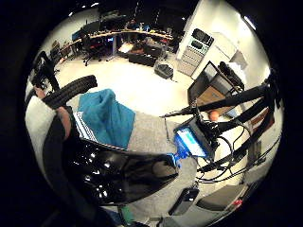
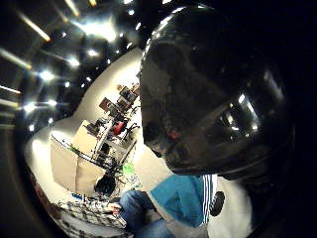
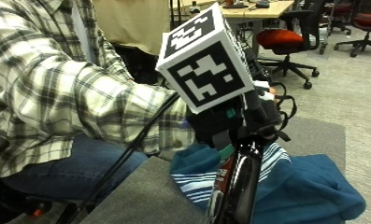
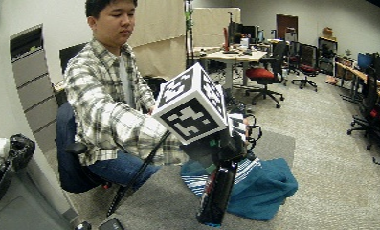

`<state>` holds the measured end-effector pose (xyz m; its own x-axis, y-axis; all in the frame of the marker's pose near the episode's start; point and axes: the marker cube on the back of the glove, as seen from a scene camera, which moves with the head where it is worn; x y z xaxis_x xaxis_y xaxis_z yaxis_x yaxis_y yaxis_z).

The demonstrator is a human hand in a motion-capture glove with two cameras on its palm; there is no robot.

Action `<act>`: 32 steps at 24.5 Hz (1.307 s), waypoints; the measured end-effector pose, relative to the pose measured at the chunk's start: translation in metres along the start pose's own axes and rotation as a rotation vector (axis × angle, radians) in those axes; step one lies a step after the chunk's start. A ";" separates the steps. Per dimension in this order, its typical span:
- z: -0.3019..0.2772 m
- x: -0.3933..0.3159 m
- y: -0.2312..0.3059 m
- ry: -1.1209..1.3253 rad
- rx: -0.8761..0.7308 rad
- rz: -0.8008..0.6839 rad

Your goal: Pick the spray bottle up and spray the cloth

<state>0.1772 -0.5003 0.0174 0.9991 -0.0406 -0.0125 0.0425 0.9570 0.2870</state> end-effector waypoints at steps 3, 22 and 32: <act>0.010 -0.007 -0.004 0.067 -0.035 -0.042; 0.048 -0.034 -0.004 0.539 -0.272 -0.403; 0.059 -0.040 0.008 0.648 -0.338 -0.519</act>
<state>0.1379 -0.5079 0.0772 0.6535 -0.4199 -0.6298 0.3846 0.9008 -0.2016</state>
